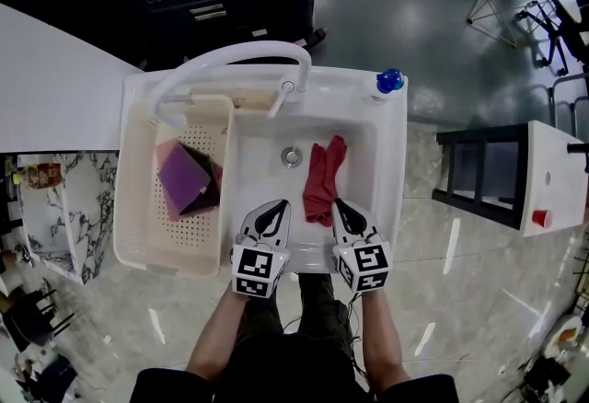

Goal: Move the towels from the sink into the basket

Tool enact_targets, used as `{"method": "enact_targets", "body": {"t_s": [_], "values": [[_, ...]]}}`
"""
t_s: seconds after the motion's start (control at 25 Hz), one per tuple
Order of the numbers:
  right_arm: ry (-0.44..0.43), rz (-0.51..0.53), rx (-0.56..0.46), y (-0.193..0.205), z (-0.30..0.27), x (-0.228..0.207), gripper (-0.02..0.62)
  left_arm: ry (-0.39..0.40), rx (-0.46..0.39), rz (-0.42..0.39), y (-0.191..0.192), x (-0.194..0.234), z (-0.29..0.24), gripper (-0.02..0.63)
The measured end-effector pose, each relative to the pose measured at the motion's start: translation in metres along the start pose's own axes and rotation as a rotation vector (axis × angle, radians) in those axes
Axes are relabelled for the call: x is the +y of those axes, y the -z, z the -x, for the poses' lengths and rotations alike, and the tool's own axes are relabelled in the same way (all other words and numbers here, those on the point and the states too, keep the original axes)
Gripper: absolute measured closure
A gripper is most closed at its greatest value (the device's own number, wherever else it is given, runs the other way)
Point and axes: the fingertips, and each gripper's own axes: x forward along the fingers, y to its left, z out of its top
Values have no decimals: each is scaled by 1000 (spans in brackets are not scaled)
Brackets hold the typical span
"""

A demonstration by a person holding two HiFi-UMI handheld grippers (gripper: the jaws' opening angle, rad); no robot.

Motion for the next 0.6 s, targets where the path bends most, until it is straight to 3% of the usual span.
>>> {"method": "enact_targets", "body": {"t_s": [0.6], "values": [[26,-40,74,1,-52,-16,561,-3,15,30,1,12,-13,603]]}}
